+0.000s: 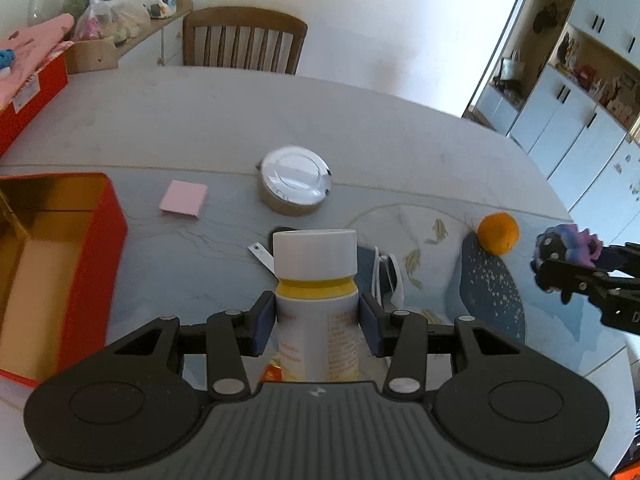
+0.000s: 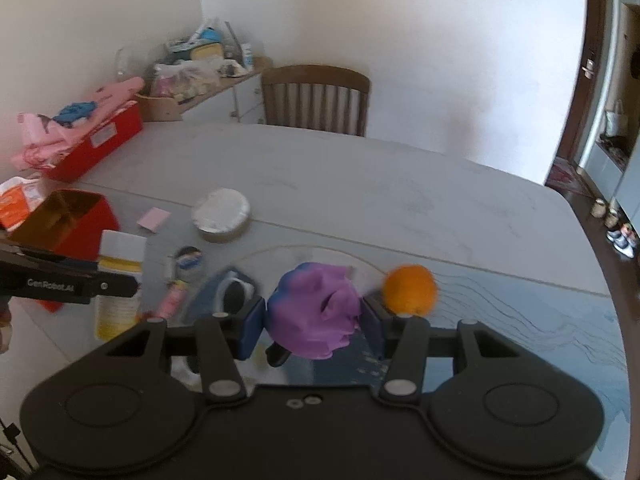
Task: Organize rigid objects
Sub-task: 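Carry the bottle with the left tool to the tin while the right tool drops the toy inside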
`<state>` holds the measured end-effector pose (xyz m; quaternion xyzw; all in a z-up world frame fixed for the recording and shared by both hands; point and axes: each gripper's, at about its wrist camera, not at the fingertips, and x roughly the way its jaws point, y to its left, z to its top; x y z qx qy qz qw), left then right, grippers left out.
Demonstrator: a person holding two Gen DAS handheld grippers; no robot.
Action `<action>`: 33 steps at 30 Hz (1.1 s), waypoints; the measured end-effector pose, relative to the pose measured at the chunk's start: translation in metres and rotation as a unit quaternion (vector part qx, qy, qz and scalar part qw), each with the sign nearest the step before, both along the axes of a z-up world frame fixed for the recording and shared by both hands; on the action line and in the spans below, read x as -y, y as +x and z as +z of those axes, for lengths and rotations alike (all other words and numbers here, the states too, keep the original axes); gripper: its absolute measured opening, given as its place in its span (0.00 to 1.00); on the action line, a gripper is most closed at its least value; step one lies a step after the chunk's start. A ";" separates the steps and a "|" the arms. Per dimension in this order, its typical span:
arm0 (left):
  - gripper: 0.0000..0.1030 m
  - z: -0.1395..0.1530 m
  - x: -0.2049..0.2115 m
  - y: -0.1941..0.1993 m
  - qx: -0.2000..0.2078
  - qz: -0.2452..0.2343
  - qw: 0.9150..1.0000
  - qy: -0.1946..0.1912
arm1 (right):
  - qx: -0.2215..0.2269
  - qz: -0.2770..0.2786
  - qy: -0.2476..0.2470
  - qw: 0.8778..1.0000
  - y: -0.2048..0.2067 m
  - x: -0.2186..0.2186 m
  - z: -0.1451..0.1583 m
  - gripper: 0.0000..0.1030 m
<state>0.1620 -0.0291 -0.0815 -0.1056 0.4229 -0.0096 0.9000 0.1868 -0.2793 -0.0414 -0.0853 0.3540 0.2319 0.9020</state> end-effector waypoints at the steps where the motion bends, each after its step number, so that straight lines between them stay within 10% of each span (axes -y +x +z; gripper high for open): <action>1: 0.43 0.003 -0.005 -0.002 0.003 0.000 1.000 -0.002 | 0.003 0.006 -0.001 1.000 -0.001 -0.008 0.003 0.50; 18: 0.43 0.061 -0.127 -0.018 0.035 0.040 0.998 -0.016 | 0.028 0.118 -0.004 0.993 -0.019 -0.156 0.031 0.50; 33: 0.43 0.030 -0.232 -0.006 -0.019 0.062 0.997 0.038 | 0.022 0.180 -0.022 0.983 -0.011 -0.288 0.006 0.50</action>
